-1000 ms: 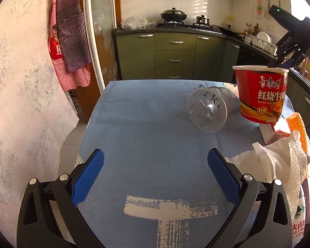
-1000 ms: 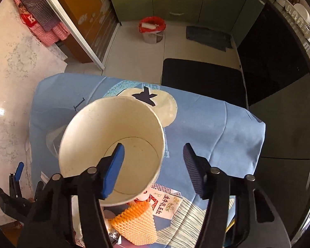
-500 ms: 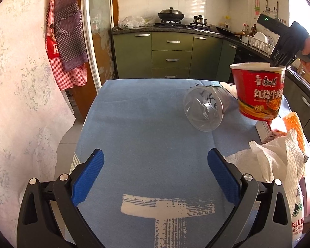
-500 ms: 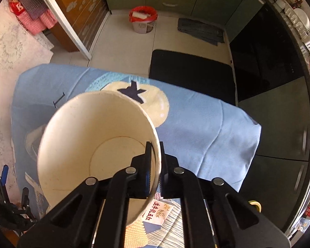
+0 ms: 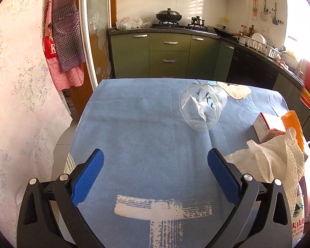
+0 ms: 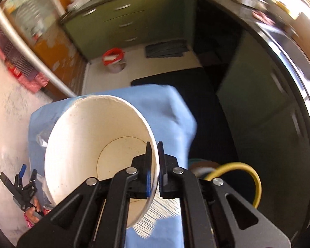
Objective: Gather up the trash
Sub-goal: 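Carry the noodle cup to the yellow-rimmed bin and open the right tool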
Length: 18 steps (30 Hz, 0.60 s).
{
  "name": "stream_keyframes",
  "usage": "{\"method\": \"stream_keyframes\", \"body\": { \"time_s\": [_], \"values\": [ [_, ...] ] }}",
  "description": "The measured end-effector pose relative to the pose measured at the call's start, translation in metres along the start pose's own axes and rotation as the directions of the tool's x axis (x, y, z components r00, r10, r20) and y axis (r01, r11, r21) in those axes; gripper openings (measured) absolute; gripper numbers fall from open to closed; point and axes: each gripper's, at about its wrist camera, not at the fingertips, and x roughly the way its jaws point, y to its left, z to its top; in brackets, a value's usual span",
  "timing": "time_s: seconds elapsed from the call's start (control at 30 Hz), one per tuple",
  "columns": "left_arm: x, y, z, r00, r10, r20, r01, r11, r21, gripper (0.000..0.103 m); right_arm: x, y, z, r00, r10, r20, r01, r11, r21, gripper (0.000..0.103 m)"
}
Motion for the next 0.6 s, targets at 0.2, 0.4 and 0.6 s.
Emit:
{"method": "stream_keyframes", "body": {
  "time_s": [0.2, 0.4, 0.6],
  "values": [
    [-0.002, -0.001, 0.000, 0.999, -0.017, 0.031, 0.017, 1.000, -0.001, 0.099, 0.012, -0.139, -0.079, 0.996, -0.092, -0.020, 0.094, 0.962, 0.255, 0.006],
    [0.000, -0.005, 0.000, 0.999, -0.020, 0.040, 0.019, 1.000, 0.008, 0.099, 0.067, -0.216, -0.120, 0.986, -0.148, -0.083, 0.168, 0.909, 0.382, 0.007],
    [0.007, -0.009, -0.001, 0.999, -0.019, 0.030, 0.018, 1.000, 0.020, 0.099, 0.116, -0.244, -0.127, 0.984, -0.115, -0.139, 0.165, 0.888, 0.429, 0.013]
  ]
}}
